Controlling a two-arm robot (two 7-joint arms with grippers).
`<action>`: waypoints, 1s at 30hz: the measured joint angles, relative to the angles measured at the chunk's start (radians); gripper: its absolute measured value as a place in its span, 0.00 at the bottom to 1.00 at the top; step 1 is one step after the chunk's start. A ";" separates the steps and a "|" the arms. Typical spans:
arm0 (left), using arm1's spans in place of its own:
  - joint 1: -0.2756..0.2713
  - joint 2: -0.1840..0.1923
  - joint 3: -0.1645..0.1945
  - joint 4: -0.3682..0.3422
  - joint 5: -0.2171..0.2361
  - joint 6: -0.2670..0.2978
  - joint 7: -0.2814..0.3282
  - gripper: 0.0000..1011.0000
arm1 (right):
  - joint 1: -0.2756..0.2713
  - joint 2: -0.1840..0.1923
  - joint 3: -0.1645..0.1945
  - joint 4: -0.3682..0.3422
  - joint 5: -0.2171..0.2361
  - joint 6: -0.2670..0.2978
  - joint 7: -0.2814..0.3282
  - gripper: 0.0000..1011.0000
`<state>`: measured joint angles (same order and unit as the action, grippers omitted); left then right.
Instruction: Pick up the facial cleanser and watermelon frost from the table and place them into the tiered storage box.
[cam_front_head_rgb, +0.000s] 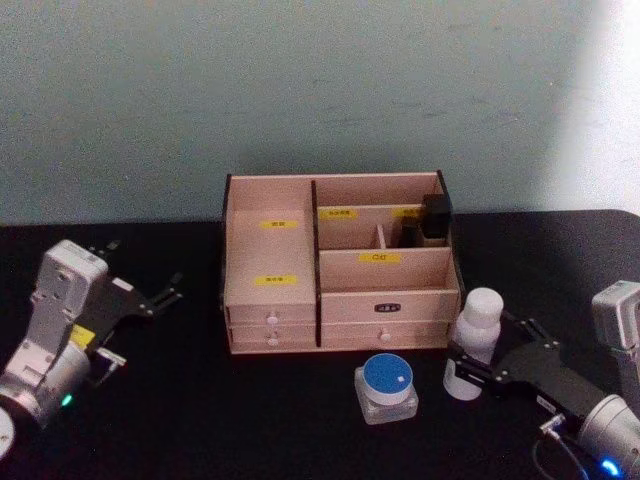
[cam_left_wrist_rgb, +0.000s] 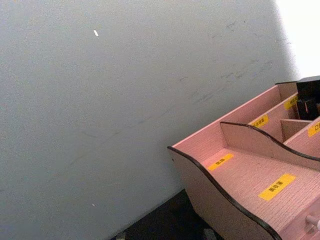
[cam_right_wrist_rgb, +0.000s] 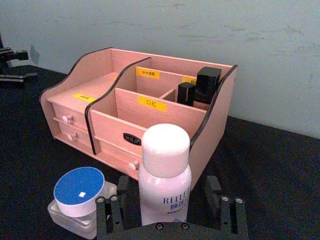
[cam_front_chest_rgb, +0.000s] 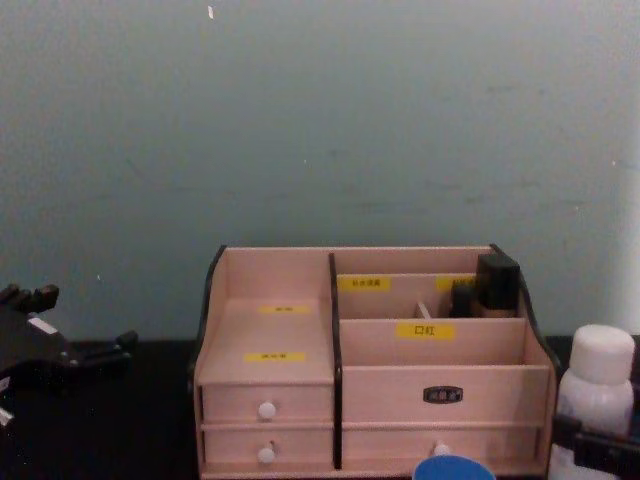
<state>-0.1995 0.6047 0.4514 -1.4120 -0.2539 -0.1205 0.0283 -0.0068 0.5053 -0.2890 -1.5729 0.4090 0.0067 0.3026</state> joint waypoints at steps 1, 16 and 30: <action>0.000 0.000 0.000 0.000 0.000 0.000 0.000 0.99 | 0.000 0.000 0.000 0.000 0.000 0.000 0.000 0.98; 0.000 0.000 0.000 0.000 0.000 0.000 0.000 0.99 | -0.002 0.002 -0.001 -0.002 0.003 -0.001 -0.001 0.59; 0.000 0.000 0.000 0.000 0.000 0.000 0.000 0.99 | -0.018 0.005 0.019 -0.021 0.014 -0.001 0.026 0.59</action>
<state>-0.1995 0.6047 0.4514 -1.4120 -0.2539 -0.1205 0.0283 -0.0250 0.5107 -0.2696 -1.5938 0.4227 0.0055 0.3284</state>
